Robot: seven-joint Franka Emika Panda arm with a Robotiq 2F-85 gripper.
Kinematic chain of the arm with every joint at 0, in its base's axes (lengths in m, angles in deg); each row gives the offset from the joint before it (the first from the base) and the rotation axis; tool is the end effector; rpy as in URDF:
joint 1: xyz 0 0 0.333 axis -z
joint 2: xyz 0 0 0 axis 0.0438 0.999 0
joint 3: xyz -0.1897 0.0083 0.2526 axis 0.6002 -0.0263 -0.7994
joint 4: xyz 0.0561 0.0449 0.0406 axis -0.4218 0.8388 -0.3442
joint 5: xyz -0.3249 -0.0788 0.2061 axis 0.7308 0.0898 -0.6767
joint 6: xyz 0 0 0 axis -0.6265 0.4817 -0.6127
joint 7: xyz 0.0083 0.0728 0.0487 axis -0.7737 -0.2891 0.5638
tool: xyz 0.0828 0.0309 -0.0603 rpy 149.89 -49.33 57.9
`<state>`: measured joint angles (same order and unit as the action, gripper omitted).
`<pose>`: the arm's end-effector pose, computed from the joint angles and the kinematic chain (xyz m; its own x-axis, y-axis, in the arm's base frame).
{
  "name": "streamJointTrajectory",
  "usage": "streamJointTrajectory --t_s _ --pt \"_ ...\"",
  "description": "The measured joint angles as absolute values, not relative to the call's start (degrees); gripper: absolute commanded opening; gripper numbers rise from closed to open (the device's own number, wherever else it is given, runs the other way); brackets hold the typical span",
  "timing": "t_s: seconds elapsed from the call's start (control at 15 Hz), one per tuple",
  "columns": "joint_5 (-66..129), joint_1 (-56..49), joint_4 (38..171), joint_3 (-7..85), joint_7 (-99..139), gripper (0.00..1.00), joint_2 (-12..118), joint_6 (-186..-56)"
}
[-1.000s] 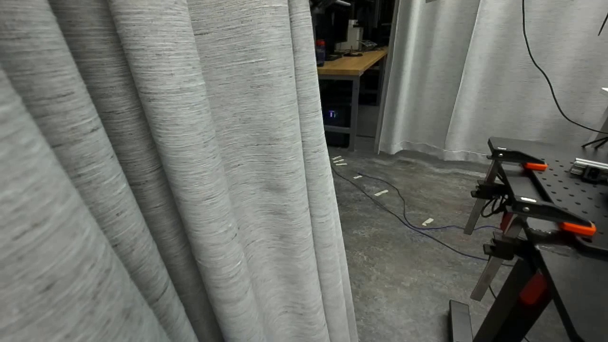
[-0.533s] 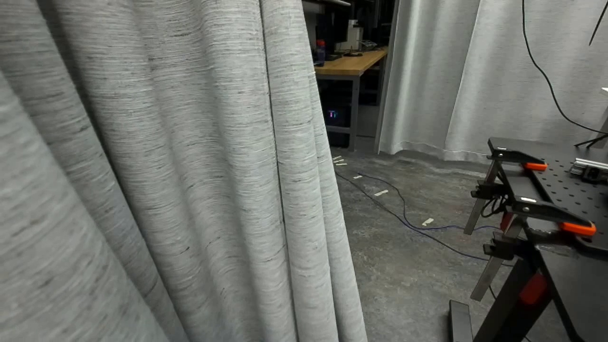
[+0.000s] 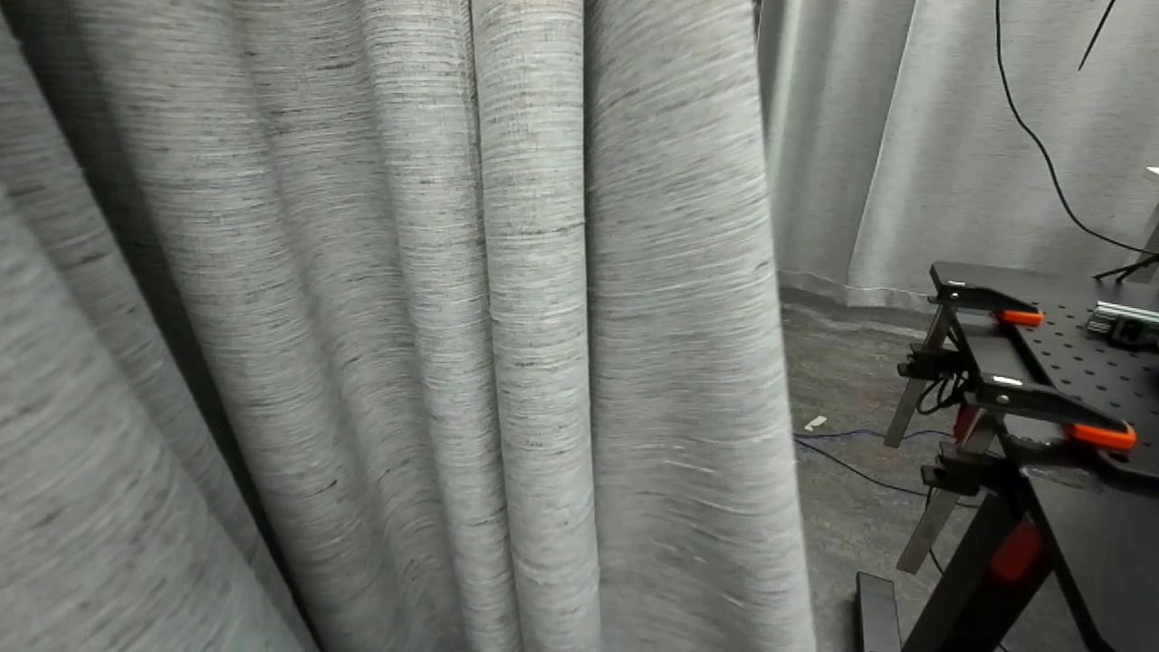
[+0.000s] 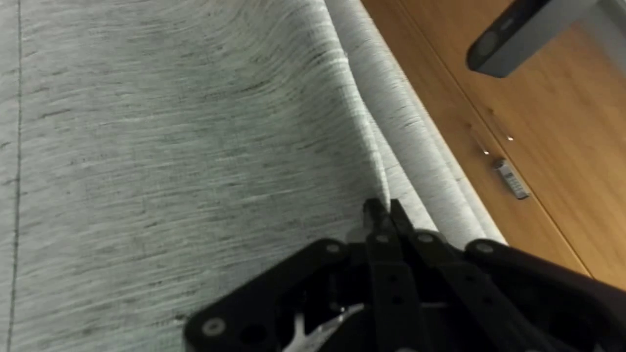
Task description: Slide the curtain to the left
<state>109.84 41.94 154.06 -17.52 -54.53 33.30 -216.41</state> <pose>0.3755 0.1954 0.4181 0.6516 0.1027 0.7516 0.6453 -0.5960 -0.4779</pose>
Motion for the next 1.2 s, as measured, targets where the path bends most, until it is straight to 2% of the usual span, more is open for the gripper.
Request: streamJointTrajectory --t_s 0.4,0.6,0.8,1.2 --pt "115.3 18.4 150.0 6.3 -56.2 0.00 36.2 -228.1" --pt "115.6 8.1 147.1 14.3 -56.2 0.00 38.7 -228.0" --pt "115.6 6.0 144.6 14.0 -56.2 0.00 40.7 -228.0" --pt "115.6 1.0 144.5 24.1 -56.4 0.00 39.4 -226.8"
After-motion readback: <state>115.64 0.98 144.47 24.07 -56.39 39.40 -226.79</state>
